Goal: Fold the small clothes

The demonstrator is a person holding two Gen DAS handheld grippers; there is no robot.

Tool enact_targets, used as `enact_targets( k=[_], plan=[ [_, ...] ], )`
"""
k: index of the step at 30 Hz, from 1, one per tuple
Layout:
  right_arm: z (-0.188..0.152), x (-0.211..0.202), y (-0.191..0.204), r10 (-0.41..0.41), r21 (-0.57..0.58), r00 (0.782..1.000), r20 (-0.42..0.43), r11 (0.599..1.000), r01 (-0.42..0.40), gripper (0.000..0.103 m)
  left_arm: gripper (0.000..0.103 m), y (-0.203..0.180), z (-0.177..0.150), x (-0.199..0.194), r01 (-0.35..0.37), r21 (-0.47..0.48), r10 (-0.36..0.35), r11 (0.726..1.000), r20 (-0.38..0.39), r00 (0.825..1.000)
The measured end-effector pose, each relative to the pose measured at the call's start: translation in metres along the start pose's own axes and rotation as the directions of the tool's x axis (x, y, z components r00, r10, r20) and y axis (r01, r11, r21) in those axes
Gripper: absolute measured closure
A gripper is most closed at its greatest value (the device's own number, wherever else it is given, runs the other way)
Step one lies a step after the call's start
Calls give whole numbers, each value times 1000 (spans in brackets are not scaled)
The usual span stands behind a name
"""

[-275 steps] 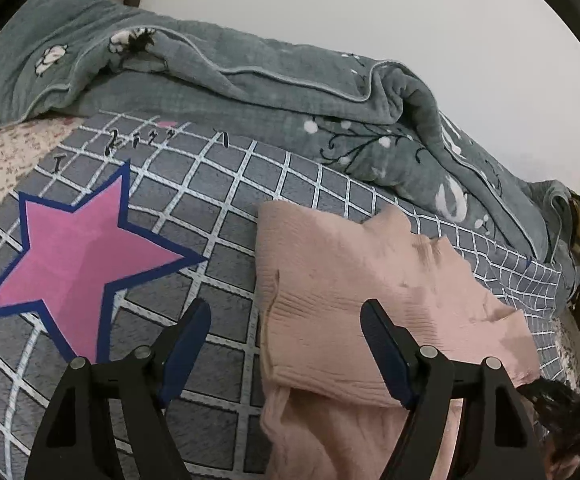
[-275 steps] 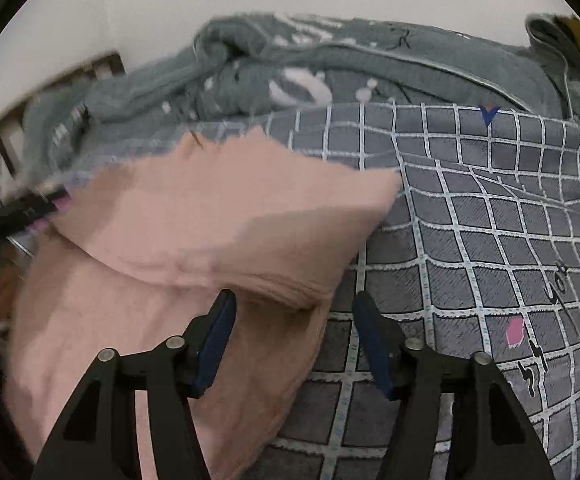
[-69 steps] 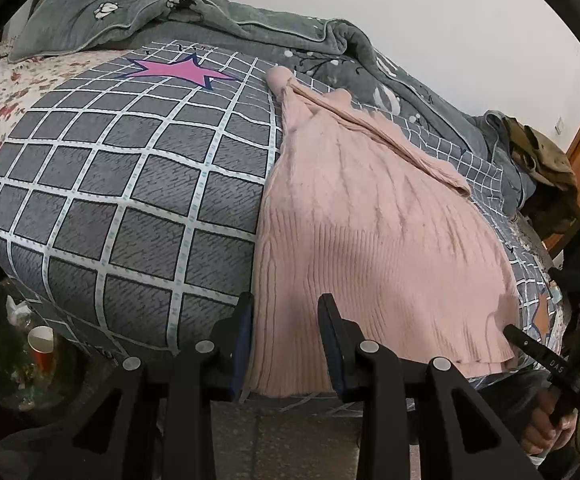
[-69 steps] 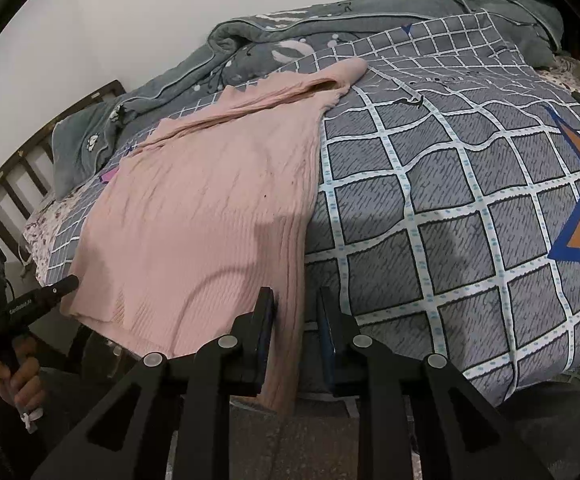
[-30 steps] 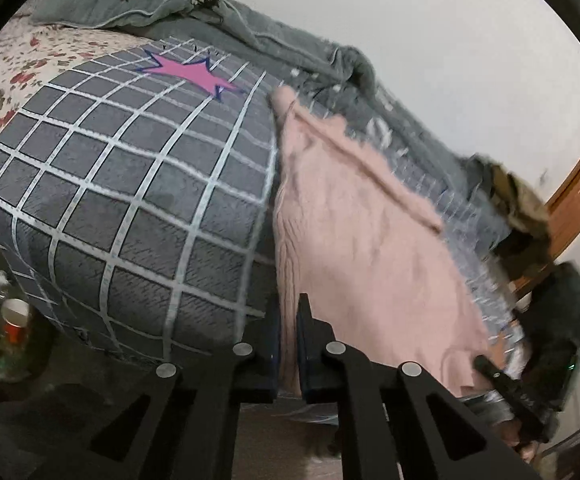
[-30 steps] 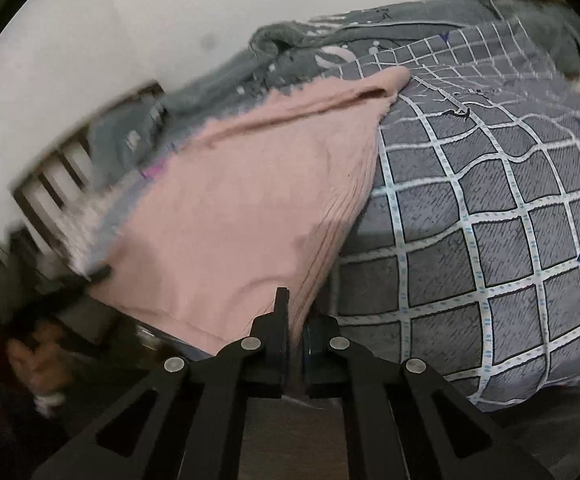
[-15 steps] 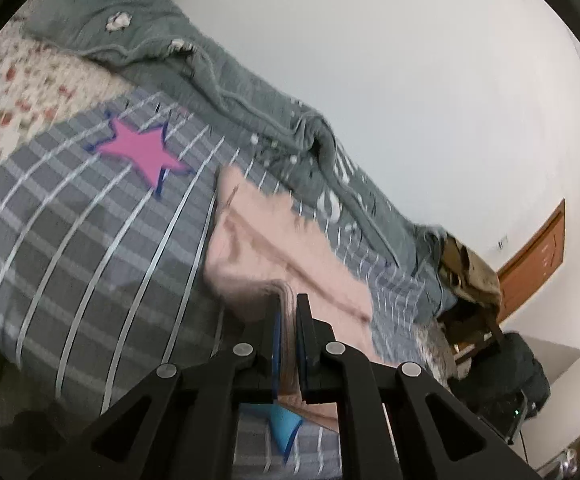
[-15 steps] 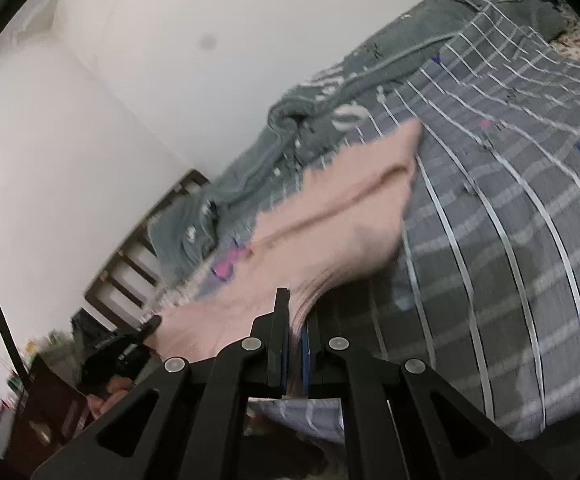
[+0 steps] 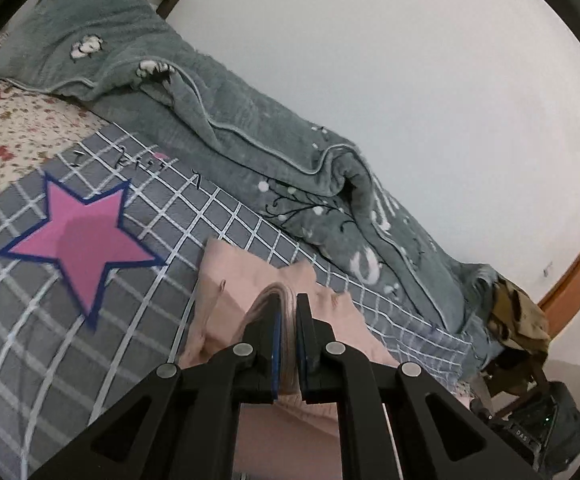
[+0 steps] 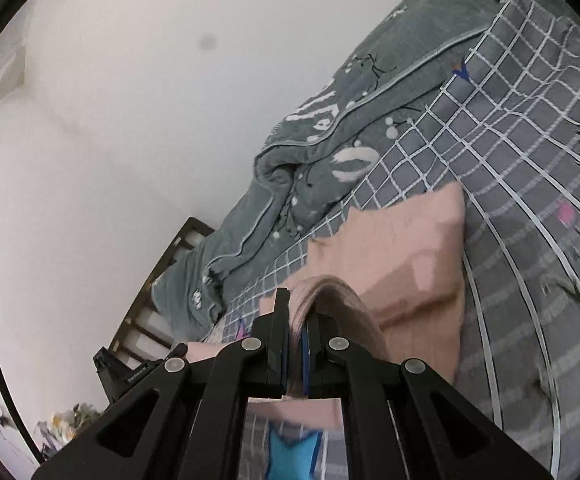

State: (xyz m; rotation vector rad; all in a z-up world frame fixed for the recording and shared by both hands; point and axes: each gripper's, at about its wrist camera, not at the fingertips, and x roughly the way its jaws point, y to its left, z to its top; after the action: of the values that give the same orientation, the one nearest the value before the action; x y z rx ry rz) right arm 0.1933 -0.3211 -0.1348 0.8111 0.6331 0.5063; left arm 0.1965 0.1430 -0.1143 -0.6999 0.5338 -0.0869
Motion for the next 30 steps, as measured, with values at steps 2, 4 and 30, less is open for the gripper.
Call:
enact_targets(
  k=[2,4,30],
  plan=[
    [12,17,-6,-15,0,1000,-11,1000,15,98,96,3,4,25,-9,-13,9,1000,-15,1000],
    [25,35,-14,-35,2,999,-26,999,35,98,96,4,7,50,-20,-22,19,1000,-30,999],
    [52,74,-42,-316,-147,947,-52,941,306,72,52,5,-9,103,-168,116,177,979,-77,981]
  ],
)
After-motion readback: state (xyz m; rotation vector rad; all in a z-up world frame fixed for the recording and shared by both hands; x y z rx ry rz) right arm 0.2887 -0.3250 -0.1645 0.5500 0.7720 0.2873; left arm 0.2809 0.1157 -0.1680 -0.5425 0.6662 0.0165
